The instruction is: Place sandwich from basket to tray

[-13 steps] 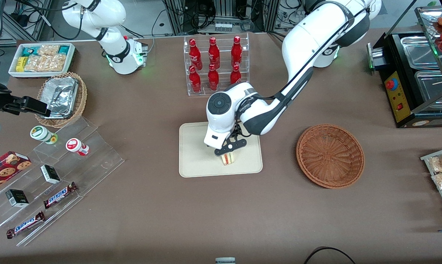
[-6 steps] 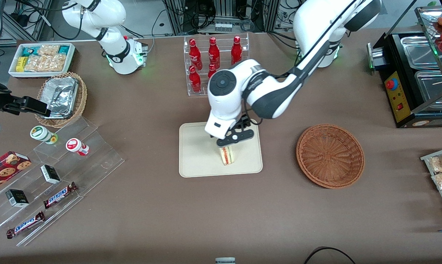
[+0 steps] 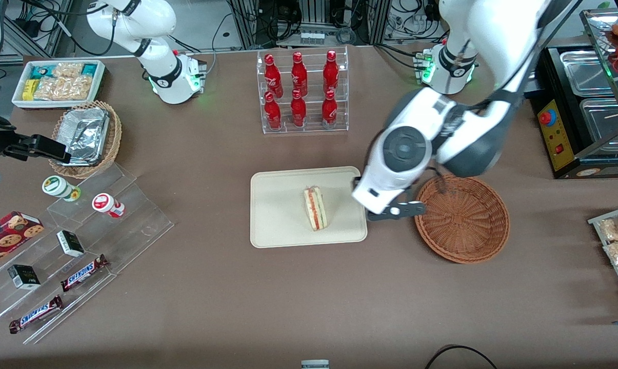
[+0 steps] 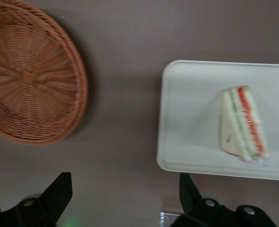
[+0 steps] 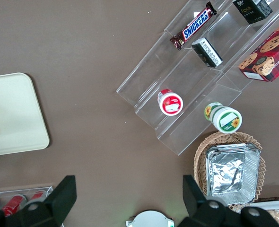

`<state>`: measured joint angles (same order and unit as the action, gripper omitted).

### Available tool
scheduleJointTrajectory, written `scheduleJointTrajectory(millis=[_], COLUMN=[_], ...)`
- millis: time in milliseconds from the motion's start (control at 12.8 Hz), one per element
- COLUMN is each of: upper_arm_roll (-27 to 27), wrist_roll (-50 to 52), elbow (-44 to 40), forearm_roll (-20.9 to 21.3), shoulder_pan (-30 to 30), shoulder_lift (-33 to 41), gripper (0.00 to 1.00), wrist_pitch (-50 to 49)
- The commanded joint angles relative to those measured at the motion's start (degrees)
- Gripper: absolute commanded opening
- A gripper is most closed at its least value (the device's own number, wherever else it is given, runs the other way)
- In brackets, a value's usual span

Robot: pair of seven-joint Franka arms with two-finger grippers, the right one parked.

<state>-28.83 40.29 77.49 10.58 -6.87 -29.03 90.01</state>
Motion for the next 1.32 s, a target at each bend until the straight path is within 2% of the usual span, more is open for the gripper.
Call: scheduleJointTrajectory(millis=[0, 468, 701, 1013, 1247], upper_arm_roll=[-0.35, -0.18, 1.22, 9.99, 15.45], wrist_roll=[-5.64, -7.06, -15.12, -23.3, -31.12], elbow=[4.33, 4.33, 5.65, 8.9, 8.99], forearm_roll=[-1.44, -1.97, -2.58, -8.64, -9.35], shoulder_pan=[4.4, 8.62, 11.43, 9.43, 8.54], shoulder_lift=[5.2, 7.06, 9.69, 15.4, 19.18], gripper=[1.0, 1.0, 1.0, 1.0, 1.0], wrist_pitch=[-0.45, -0.62, -3.25, -5.62, -10.8])
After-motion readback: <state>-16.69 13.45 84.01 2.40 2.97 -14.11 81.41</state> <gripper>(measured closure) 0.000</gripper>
